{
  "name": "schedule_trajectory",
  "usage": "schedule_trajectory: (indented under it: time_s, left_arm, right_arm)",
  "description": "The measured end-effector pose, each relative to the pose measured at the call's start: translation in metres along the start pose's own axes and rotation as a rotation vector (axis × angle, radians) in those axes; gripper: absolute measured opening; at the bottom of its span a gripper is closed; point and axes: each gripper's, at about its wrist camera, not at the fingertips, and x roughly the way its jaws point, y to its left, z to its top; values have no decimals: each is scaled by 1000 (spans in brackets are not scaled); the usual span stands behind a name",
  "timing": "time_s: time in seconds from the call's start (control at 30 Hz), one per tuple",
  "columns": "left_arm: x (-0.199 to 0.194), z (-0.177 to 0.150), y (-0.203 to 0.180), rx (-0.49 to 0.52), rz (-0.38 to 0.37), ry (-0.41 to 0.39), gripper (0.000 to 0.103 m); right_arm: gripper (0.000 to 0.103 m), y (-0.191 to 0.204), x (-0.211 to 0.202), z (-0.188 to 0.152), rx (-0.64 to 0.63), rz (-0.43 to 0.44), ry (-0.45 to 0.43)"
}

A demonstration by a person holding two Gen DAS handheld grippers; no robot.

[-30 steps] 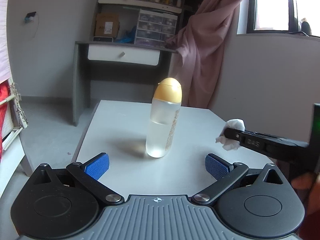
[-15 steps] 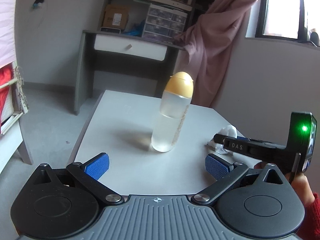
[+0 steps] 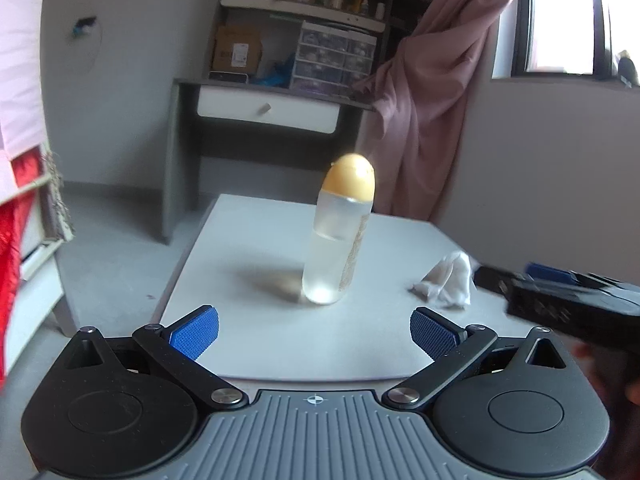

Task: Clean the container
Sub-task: 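Drop the white cloth on the table beside the bottle with the right gripper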

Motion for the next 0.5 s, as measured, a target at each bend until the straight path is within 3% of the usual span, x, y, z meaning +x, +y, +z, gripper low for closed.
schedule_trajectory:
  time_s: [0.17, 0.27, 0.5]
  left_arm:
    - [-12, -9, -9, -5, 52, 40, 103]
    - [-20, -15, -12, -6, 4, 57, 103]
    - [-29, -36, -16, 2, 14, 94, 103]
  right_arm:
    - [70, 11, -26, -17, 9, -36, 92]
    - [70, 8, -33, -26, 66, -31, 125]
    - [70, 10, -44, -40, 74, -42, 137]
